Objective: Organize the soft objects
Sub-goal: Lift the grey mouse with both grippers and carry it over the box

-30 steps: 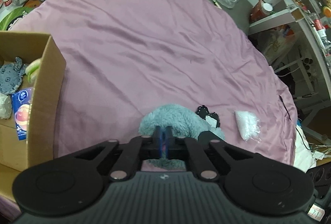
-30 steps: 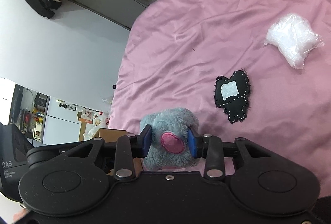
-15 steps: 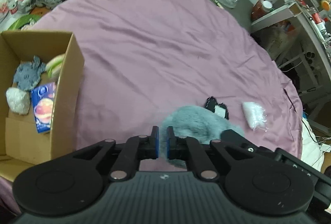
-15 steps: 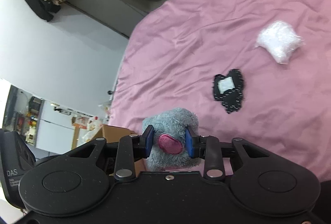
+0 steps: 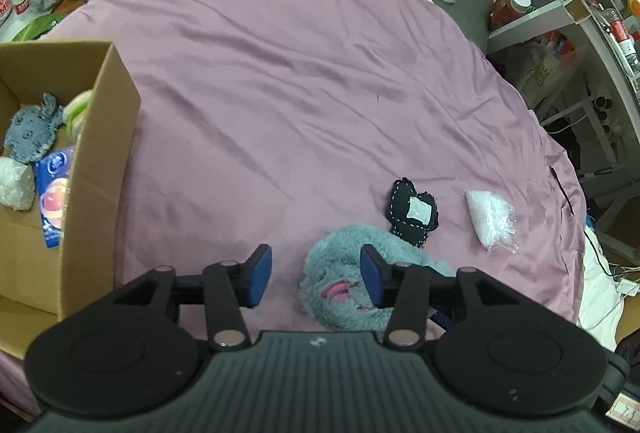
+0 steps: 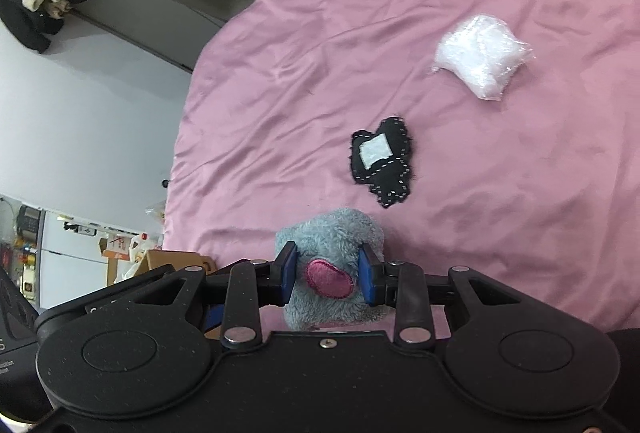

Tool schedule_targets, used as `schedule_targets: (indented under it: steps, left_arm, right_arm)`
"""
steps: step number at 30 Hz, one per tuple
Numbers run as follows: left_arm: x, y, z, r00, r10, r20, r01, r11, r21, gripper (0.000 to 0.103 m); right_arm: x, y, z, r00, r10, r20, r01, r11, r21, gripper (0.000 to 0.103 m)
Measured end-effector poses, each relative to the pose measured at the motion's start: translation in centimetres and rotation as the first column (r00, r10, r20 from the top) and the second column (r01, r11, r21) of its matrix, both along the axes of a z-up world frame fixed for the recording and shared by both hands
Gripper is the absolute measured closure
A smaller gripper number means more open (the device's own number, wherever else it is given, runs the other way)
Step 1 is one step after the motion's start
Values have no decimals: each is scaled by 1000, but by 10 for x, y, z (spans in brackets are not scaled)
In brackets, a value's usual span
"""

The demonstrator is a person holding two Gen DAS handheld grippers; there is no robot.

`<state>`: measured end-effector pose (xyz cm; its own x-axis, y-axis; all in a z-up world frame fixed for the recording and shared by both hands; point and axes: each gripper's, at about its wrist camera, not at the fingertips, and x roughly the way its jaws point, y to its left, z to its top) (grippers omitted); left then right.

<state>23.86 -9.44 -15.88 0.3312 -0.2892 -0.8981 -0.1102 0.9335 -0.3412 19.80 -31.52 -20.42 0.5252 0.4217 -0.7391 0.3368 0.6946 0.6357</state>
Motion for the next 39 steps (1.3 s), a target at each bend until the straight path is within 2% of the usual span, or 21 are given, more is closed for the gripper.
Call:
schedule_targets:
  steps: [15,19,27,29,30,31,34,39]
  left_arm:
    - [4,-13,-17,999,39,-22,-39,999,-14,57]
    - [1,-16,-21,998,44,-38,-44,999,8,60]
    - [-5,-18,-37,996,48,-79,-50,998,-24,60]
    - [-7,-20,-40,995,59,-75,-62,998,-33,66]
    - [-7,-19,-41,995,66,-81,-71,995,-67,81]
    - [-6,-18,-41,993,72,-89,-80,993,-92,85]
    - [-6,-18,-36,994,72,-82,-79,993,-84,93]
    - [-8,-15,-25,996,67,-63,-73,992,-99,95]
  right_arm:
    - [4,-6,-8,999,-13,-33,13,1000,11,72]
    - [3,-10,-10,998,-36,-47,36,999,13,72]
    - [6,-10,-12,997,-44,-61,43,999,-11,71]
    - [5,-10,-12,997,-45,-66,44,999,-13,71]
    - [6,-11,-13,997,-43,-70,43,999,-12,71]
    - [6,-10,-13,997,-41,-72,41,999,-11,71]
    - [6,-9,-11,998,-35,-59,35,999,-7,71]
    - [3,-10,-3,999,-30,-37,30,1000,5,71]
